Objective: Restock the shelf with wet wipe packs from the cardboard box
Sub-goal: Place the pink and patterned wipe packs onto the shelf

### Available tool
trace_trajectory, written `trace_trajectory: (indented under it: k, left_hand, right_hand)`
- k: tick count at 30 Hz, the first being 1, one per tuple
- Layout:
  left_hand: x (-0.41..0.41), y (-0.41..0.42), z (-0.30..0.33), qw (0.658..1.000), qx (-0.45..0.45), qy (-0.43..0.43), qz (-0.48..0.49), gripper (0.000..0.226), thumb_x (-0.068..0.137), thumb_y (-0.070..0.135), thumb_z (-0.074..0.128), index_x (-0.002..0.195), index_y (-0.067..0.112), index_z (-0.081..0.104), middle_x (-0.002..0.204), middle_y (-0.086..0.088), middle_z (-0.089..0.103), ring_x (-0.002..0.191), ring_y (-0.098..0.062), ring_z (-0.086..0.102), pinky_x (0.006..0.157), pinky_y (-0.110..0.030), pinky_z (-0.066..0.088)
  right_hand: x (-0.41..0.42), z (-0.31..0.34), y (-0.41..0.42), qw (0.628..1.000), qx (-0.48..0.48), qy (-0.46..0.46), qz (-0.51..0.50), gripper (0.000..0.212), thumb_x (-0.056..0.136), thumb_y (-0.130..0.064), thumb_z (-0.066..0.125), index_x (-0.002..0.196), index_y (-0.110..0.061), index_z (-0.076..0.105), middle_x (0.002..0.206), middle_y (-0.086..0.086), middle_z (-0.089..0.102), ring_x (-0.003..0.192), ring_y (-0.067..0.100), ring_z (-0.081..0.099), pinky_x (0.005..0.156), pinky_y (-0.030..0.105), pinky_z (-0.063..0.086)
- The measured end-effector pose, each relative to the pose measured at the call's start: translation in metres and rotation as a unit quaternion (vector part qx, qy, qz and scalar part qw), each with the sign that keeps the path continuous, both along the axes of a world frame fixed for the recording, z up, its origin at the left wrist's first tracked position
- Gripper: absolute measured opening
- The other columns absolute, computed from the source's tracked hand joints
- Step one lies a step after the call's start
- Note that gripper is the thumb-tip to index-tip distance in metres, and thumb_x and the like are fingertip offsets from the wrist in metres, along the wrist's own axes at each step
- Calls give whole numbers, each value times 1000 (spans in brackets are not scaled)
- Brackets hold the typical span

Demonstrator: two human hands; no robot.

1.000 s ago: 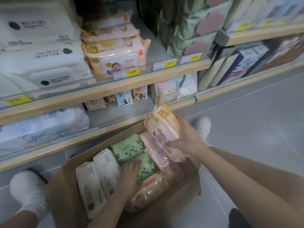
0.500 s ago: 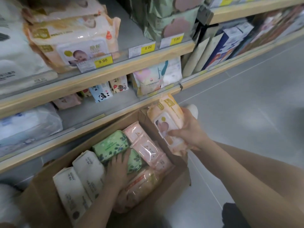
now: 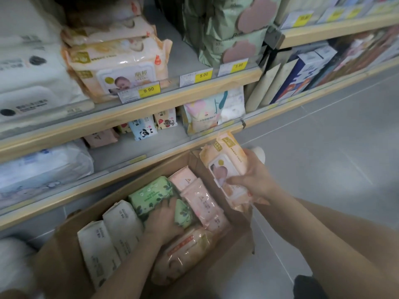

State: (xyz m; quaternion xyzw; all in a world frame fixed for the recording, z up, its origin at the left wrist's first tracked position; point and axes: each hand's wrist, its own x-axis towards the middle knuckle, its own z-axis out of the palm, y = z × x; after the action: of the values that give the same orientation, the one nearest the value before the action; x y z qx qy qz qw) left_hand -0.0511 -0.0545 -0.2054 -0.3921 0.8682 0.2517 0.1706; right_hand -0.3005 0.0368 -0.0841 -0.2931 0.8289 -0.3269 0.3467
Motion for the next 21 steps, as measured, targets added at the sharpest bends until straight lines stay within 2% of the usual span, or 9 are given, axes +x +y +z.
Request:
trace_trajectory:
  k: [3,6,9,11,14,15,17,19,21]
  left_hand:
    - [1,-2,27,1000,-2,28,6,94,63,49,72,139,21,26,133,-6,45,118,-24,46,94,-34,43]
    - [8,-12,63,999,-13,40,17,100,63,51,73,144,22,23,136,-6,44,121,-24,45,93,-33,42]
    - [25,-30,105,995,-17,83,51,100,58,56,72,142,23,29,131,-4,49,117,-23,49,88,-31,43]
    - [38,-43,136,992,-36,104,67,97,58,57,73,140,24,33,128,-3,51,115,-23,50,85,-30,43]
    - [60,-63,178,985,-79,124,95,93,61,54,76,139,25,33,127,-5,53,113,-24,52,84,-31,45]
    - [68,-69,191,981,-92,132,105,94,61,54,77,140,25,33,128,-6,53,114,-24,52,85,-32,44]
    - [84,-82,217,975,-119,141,121,99,61,56,78,142,25,31,132,-5,52,118,-24,49,87,-32,42]
    - [101,-98,238,970,-141,140,138,102,60,58,77,143,25,29,133,-4,52,119,-24,50,90,-32,43]
    - [117,-113,256,965,-157,142,157,106,56,61,77,144,25,29,134,-5,52,118,-25,51,92,-35,46]
  right_hand:
    - [1,10,3,1000,-3,0,2,88,51,-29,87,124,-36,38,108,-13,53,109,20,54,86,49,52]
    - [3,29,0,1000,-9,11,16,91,42,-37,85,118,-44,36,108,-15,53,108,20,55,85,51,52]
    - [3,54,-9,998,-36,29,37,97,37,-41,86,119,-47,34,113,-8,56,106,21,57,82,49,54]
    - [6,79,-19,996,-48,48,58,97,44,-31,88,124,-40,34,112,-4,56,102,22,58,75,43,55]
    - [9,117,-44,990,-70,91,88,94,47,-30,87,124,-35,35,104,-3,56,92,24,59,60,38,53]
    - [12,130,-55,987,-73,108,97,93,49,-28,87,125,-35,34,103,-3,55,90,24,59,61,42,55]
    - [19,152,-80,976,-93,149,131,94,54,-25,88,129,-32,32,108,-2,54,94,24,57,74,47,54]
    - [26,172,-107,958,-114,199,169,95,56,-25,87,133,-26,32,112,-1,53,99,23,55,82,41,50]
    - [36,191,-137,937,-126,252,207,92,58,-26,85,133,-27,32,110,-3,52,96,21,54,76,37,47]
